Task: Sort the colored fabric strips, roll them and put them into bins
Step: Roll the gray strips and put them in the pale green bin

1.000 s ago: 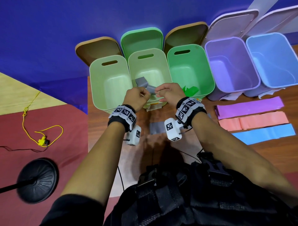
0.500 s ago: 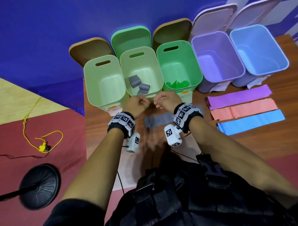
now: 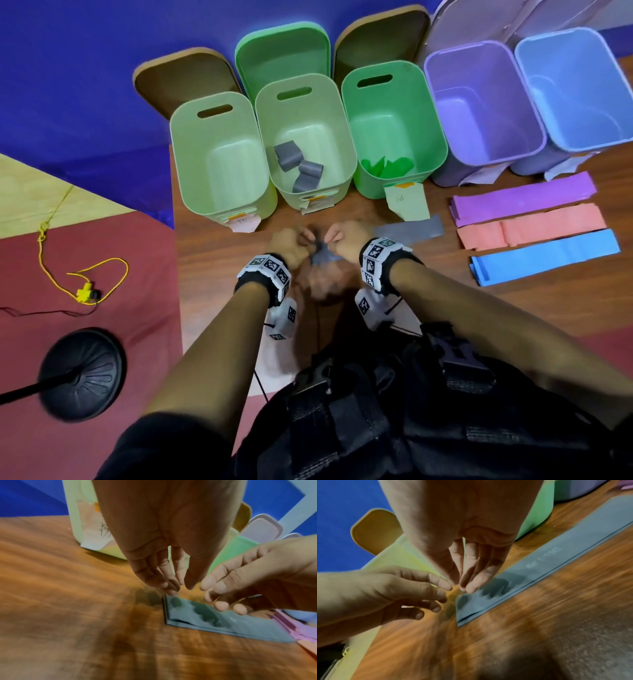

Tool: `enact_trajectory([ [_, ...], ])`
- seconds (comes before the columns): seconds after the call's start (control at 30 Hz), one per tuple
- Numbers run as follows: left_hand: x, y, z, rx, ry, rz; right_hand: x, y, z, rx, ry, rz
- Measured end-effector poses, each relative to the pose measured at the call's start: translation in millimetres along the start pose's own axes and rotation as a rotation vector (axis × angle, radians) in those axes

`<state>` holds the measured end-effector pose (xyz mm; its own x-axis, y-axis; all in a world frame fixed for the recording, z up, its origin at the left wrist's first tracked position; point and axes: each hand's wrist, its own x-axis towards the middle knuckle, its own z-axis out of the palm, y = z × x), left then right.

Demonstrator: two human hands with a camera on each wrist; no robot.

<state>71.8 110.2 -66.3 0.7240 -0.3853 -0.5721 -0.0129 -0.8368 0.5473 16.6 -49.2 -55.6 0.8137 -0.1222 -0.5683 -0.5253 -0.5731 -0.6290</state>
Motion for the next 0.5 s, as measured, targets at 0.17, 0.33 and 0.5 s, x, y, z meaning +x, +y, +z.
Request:
enact_trajectory([
  [0.17, 12.1, -6.1, 5.4, 0.015, -0.014, -0.021, 13.9, 7.7, 8.9, -0.102, -0.094, 0.004],
  [0.33, 14.9, -10.6, 7.5, -0.021, -0.053, -0.015, 28.2, 5.7, 25.2, -0.121, -0.115, 0.016],
  [0.5, 15.5, -14.1, 10.4, -0.025, -0.071, -0.025, 49.7, 24.4, 41.2, -0.005, -0.174, 0.073],
])
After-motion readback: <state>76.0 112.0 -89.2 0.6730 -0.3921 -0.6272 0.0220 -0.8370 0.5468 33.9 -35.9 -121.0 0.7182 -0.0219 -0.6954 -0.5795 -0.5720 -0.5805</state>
